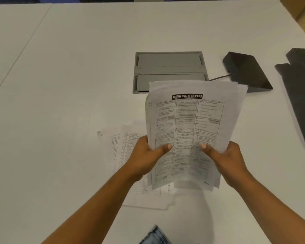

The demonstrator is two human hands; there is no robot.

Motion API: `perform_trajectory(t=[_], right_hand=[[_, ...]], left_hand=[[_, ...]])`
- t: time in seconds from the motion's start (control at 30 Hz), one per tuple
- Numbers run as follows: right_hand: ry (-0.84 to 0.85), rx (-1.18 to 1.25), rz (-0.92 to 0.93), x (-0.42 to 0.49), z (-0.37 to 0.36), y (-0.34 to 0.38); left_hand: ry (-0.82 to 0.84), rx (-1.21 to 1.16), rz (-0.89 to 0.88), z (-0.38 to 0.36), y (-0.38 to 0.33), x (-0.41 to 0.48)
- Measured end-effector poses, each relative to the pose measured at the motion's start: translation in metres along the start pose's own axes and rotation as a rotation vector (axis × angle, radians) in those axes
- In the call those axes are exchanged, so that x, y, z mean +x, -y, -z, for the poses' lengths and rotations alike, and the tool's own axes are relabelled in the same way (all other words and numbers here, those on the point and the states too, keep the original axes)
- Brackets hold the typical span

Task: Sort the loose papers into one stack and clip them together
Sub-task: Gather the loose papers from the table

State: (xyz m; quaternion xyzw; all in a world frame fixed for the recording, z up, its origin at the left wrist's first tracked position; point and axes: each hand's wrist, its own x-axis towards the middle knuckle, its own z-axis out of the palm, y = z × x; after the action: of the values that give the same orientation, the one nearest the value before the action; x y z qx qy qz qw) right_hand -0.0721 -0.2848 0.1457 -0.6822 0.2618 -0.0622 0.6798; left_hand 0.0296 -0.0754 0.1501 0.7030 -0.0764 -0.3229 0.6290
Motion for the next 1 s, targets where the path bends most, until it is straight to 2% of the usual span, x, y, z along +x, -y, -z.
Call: perform_trajectory(t=[0.1, 0.23, 0.47, 0.77, 0.87, 0.93, 1.0], right_hand=[[-0.053, 0.029, 0.072, 0.005, -0.004, 0.006], [-0.030, 0.030, 0.096, 0.003, -0.007, 0.000], [0.011, -0.019, 0.000, -0.006, -0.006, -0.033], [0.051, -0.110, 0.011, -0.015, 0.012, -0.039], [0.037, -0.142, -0.013, -0.023, 0.020, -0.045], [0.012, -0.138, -0.040, -0.028, 0.023, -0.047], [-0.015, -0.102, -0.090, -0.030, 0.029, -0.050]], left_hand=[[-0.135, -0.044, -0.100, -0.006, -0.002, -0.002], [-0.179, -0.031, -0.199, -0.007, 0.005, -0.007], [-0.176, 0.036, -0.061, -0.011, 0.025, -0.015], [-0.218, -0.133, -0.092, -0.004, 0.021, -0.021], [-0.179, -0.163, -0.066, 0.000, 0.017, -0.023], [-0.181, -0.139, -0.052, 0.005, 0.022, -0.022], [-0.263, -0.031, 0.008, 0.011, 0.035, -0.021]])
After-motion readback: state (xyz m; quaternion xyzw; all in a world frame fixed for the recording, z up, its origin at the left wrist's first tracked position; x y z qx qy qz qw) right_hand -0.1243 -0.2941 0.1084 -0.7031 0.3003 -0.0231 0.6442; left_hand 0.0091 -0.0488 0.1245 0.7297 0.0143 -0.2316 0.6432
